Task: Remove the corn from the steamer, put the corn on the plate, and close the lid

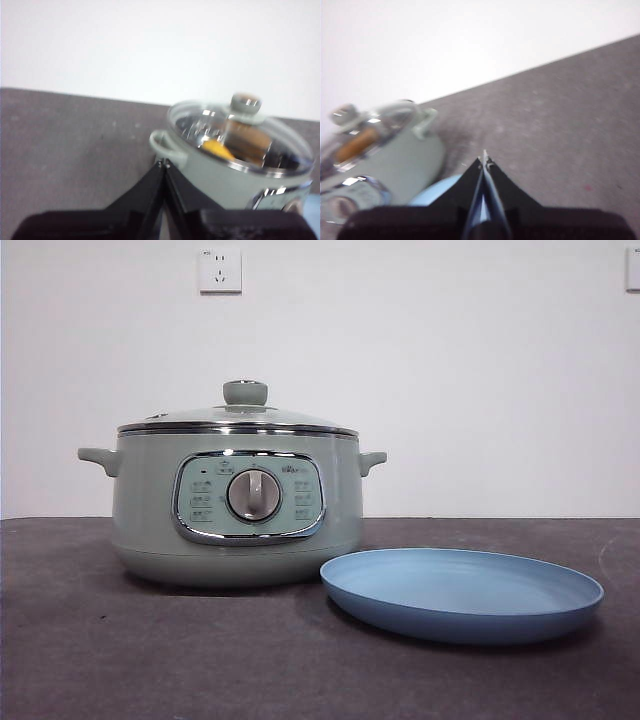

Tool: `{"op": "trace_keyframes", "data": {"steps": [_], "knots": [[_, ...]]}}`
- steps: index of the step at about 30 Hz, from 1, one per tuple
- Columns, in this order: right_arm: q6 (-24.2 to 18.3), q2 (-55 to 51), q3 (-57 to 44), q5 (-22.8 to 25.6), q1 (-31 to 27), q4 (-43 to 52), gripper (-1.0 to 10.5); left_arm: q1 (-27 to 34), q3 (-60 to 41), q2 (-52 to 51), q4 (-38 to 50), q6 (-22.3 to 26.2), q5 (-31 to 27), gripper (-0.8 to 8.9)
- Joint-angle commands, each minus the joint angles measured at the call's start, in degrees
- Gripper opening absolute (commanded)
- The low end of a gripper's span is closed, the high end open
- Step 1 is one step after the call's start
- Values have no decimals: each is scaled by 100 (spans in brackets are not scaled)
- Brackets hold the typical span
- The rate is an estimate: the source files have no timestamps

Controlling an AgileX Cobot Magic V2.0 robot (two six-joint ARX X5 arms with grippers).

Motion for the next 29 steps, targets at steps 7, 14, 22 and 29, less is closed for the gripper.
{"op": "trace_keyframes", "data": {"steps": [7,14,22,29], "knots": [[-348,1375,1613,-911,-7,-195,-12,13,1543,1115,-726,-26,846,-7],[-1397,2859,3447,-1991,-7,-1851,-11,13,2841,2181,-1364,164,1991,-7],[-2229,4131,5121,-2557,98,-3499,-11,13,4183,3095,-2957,1003,2236,-7],[-2662,4636,5731,-2542,310,-4240,-11,13,4778,3447,-3803,1355,2227,-7]]}}
